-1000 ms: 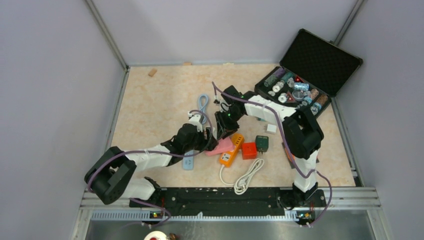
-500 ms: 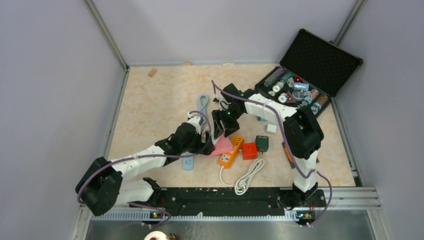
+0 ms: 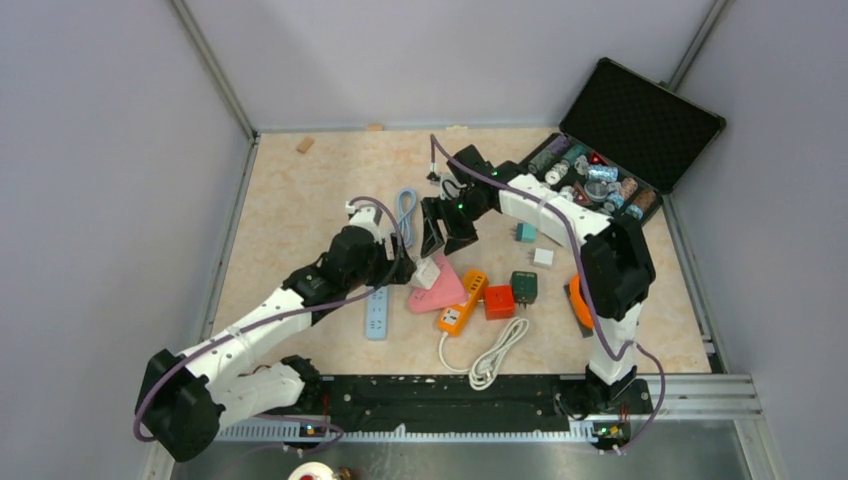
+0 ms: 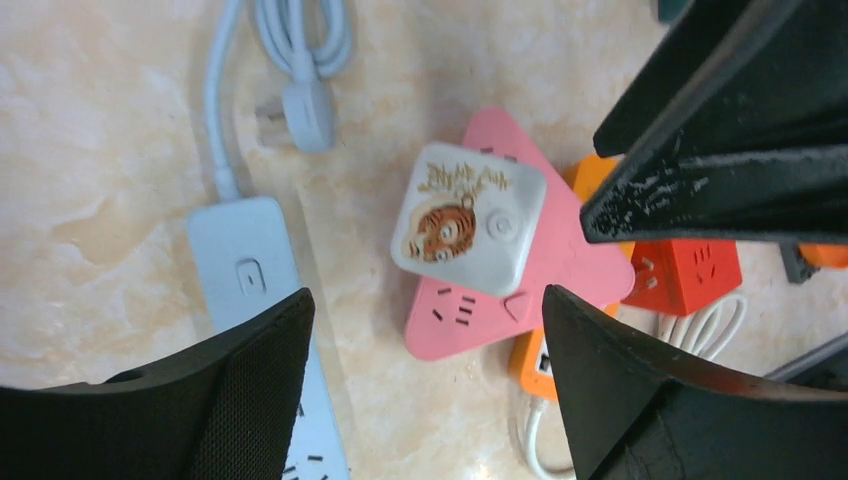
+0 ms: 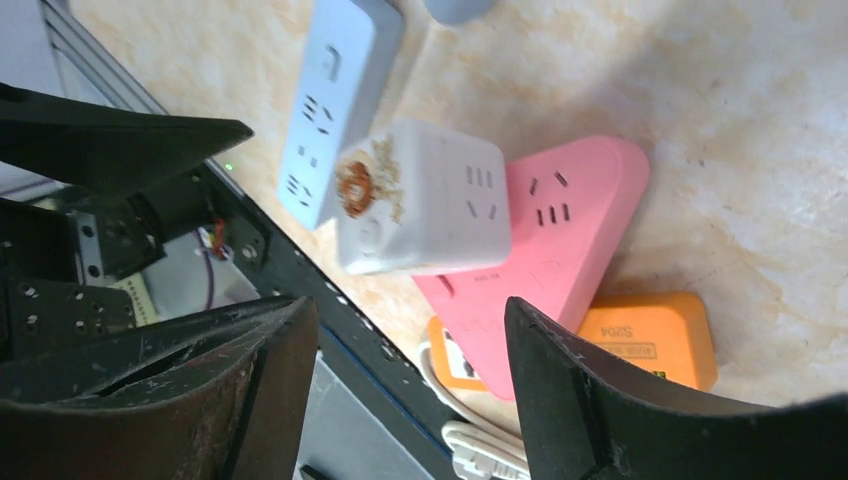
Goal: Insert the plug
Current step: Insert the plug into the socket.
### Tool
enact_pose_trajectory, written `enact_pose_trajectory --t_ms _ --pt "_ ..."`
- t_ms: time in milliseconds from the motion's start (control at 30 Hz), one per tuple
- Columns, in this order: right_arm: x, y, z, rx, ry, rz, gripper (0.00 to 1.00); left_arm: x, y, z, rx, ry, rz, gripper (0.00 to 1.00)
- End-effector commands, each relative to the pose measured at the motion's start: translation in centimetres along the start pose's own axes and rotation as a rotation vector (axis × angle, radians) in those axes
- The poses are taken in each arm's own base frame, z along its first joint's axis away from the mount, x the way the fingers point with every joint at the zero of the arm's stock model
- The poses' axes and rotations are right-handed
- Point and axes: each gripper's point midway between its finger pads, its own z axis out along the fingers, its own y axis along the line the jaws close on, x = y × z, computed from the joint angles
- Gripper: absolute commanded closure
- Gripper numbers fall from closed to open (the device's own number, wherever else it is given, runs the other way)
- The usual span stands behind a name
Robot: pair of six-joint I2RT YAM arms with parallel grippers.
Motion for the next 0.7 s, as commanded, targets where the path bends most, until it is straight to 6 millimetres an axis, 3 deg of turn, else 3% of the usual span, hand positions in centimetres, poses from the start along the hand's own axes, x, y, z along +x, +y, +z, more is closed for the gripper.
enact_pose_trajectory --t_ms 0,167,367,667 --pt "-2.8 1.9 -1.0 -0.048 -0.057 0.005 0.34 -3.3 0.2 -0.2 -0.037 -0.044 -0.147 0.21" --pt "-2.9 0.9 0.1 -0.006 -0.022 0.020 0.34 -3.1 1.1 1.1 -0.010 0.039 -0.223 0.33" --pt "-0.7 -1.0 1.2 0.097 0.063 0.008 0.39 -1.9 0.7 2.7 0.060 0.129 -0.211 0.47" --pt "2.4 -3.0 2.0 0.210 0.137 -0.006 0.54 0.7 1.0 3.6 0.075 0.212 -0.215 0.53"
